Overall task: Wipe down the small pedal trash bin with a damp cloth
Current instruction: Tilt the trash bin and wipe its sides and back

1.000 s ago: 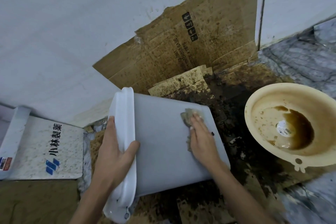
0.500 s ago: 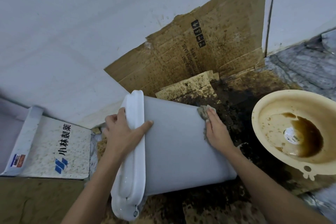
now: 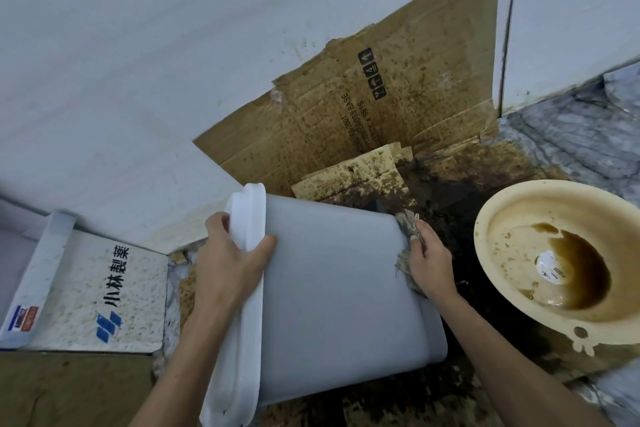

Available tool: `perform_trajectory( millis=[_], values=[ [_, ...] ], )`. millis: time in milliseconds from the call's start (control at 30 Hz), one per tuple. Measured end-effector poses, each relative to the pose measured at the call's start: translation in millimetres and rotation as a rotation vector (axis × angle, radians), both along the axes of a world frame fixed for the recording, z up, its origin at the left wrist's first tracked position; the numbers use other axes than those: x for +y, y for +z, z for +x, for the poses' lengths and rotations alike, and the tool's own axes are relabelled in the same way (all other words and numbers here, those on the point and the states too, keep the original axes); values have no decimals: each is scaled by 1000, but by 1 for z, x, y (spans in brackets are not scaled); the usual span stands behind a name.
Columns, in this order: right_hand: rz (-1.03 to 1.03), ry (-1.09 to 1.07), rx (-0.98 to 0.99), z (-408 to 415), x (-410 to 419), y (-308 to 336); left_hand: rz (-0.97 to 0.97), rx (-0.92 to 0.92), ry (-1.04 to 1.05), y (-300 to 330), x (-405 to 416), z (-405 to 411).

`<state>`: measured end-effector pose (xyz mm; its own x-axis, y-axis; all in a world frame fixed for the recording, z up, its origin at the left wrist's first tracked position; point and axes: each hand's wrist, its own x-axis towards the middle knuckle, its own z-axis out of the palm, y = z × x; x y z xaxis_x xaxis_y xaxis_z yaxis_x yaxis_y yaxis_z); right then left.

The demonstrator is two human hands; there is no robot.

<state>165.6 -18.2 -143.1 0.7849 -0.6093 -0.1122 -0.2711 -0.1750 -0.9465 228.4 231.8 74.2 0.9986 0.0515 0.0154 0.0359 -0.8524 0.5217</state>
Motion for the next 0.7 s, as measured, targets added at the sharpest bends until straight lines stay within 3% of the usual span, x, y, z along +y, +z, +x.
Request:
perform_trajectory(
  millis=[200, 433, 700],
  values=[
    [-12, -107, -100, -14, -4, 23, -30, -201, -165, 15, 3, -40],
    [-51, -71, -256, -19, 15, 68, -41, -224, -280, 26, -4, -58],
    [-161, 222, -365, -21, 23, 142, -61, -173, -395, 23, 30, -94]
  ],
)
